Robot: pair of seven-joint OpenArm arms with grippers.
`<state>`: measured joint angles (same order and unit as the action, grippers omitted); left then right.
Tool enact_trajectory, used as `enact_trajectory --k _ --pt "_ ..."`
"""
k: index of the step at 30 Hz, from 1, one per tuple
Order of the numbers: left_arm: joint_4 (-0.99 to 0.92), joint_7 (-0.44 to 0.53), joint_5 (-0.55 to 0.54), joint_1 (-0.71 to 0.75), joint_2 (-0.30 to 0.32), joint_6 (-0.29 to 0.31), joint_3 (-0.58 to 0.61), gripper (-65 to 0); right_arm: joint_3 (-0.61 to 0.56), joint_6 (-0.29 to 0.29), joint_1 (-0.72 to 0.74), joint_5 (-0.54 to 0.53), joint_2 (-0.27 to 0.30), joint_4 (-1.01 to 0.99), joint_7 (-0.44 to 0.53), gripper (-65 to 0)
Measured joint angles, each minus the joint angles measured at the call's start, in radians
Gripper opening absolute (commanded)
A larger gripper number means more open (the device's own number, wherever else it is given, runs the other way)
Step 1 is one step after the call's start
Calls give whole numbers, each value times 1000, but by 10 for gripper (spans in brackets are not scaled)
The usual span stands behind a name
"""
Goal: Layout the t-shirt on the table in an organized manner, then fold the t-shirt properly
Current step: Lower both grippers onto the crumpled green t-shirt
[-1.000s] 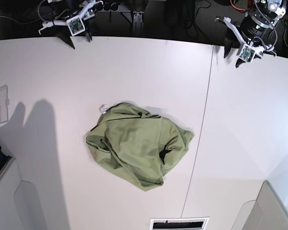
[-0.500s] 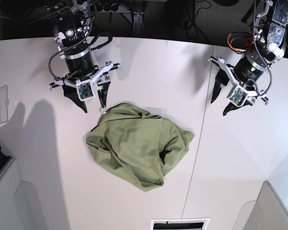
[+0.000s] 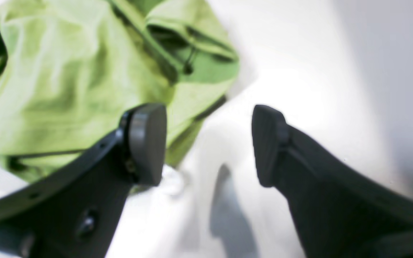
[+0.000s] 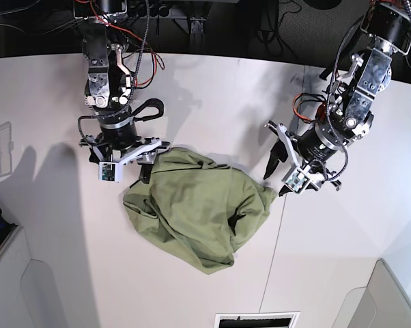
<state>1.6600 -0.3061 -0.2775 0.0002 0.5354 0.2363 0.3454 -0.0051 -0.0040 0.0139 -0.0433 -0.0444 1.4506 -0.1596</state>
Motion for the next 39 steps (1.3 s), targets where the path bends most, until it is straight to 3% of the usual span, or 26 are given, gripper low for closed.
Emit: enact_trajectory --k 9,11,12,15,16,22,27,34,39 --pt "-251 1 0 -152 -105 0 2 -340 -1 49 126 2 -25 -203 1 -283" --pt "-290 9 2 -171 -124 20 2 -345 0 49 128 2 -29 -204 3 -367" --pt "-307 27 0 -176 -132 24 2 -385 0 49 127 3 -34 -204 1 -446" --pt "-351 45 0 -190 -155 17 3 -625 -1 52 125 2 -39 -205 22 -650" --pt "-360 45 0 -193 -157 13 3 -650 -1 53 125 2 -39 -204 36 -650" --pt "-364 52 0 -203 -151 -10 3 -650 -1 53 121 85 -36 -110 42 -650" --pt "-364 52 -1 -240 -87 -6 5 -650 -1 53 119 93 -33 26 -14 -650" --pt "-289 52 19 -247 62 -5 6 -650 0 57 116 150 -33 151 -63 -650" --pt "-194 40 15 -248 159 -10 6 -650 8 56 116 153 -3 180 -92 -650"
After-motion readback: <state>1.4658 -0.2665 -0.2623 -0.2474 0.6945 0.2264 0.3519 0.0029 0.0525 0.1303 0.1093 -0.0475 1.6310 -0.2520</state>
